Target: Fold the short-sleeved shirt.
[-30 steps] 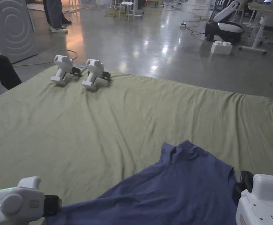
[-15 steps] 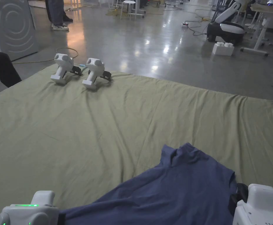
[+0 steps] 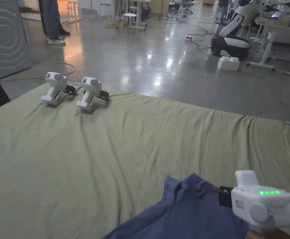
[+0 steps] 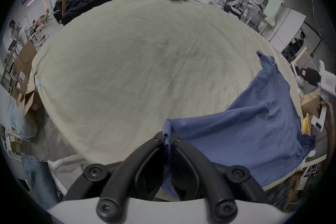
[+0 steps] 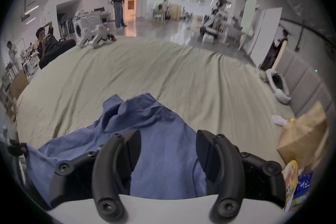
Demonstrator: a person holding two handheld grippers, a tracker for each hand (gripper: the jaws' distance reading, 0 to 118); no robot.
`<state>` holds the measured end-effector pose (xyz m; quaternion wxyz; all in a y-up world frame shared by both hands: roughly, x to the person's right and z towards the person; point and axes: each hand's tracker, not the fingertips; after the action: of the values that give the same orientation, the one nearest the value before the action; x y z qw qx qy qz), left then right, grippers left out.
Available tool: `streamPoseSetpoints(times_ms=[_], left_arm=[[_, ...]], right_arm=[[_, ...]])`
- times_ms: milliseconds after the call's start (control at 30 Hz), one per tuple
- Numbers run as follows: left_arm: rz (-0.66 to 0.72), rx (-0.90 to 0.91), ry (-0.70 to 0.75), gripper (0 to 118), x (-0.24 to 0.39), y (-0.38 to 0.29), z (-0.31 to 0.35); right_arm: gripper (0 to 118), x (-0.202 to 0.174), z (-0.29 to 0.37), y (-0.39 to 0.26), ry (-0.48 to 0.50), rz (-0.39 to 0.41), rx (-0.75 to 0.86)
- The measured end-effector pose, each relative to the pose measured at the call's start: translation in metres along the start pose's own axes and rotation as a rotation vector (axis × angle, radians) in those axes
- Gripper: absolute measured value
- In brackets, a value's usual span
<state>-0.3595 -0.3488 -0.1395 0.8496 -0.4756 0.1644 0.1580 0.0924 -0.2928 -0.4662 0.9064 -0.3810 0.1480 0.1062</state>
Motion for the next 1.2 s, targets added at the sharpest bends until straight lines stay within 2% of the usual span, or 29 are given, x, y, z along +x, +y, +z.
streamPoseSetpoints(times_ms=[267,367,533,667,733,800,833,867,933,1033,1200], left_arm=[[-0.003,-0.047,0.011,7,0.007,0.011,-0.010],[-0.011,-0.060,0.022,7,0.011,0.011,-0.011],[-0.027,-0.069,0.047,7,0.017,0.009,-0.015],[-0.047,-0.083,0.057,7,0.023,0.008,-0.016],[-0.058,-0.081,0.067,7,0.024,0.007,-0.016],[-0.054,-0.079,0.067,7,0.024,0.008,-0.015],[-0.050,-0.078,0.065,7,0.024,0.008,-0.016],[-0.048,-0.077,0.063,7,0.023,0.008,-0.016],[-0.043,-0.070,0.059,7,0.023,0.008,-0.016],[-0.035,-0.044,0.046,7,0.021,0.010,-0.010],[-0.033,0.019,0.000,7,0.020,0.023,0.005]], right_arm=[[79,0.007,-0.113,0.044,0.091,0.009,-0.226],[79,0.006,-0.140,0.047,0.080,0.029,-0.252],[79,-0.006,-0.163,0.049,0.119,0.068,-0.311],[78,-0.028,-0.162,0.042,0.067,0.149,-0.314],[70,-0.032,-0.155,0.037,0.060,0.144,-0.281],[37,-0.028,-0.158,0.034,0.103,0.092,-0.267],[11,-0.027,-0.156,0.034,0.118,0.065,-0.252],[7,-0.028,-0.152,0.032,0.101,0.064,-0.227],[6,-0.031,-0.140,0.028,0.074,0.070,-0.211],[6,-0.030,-0.110,0.027,0.031,0.115,-0.100],[6,-0.008,-0.050,0.037,0.014,0.022,0.027]])
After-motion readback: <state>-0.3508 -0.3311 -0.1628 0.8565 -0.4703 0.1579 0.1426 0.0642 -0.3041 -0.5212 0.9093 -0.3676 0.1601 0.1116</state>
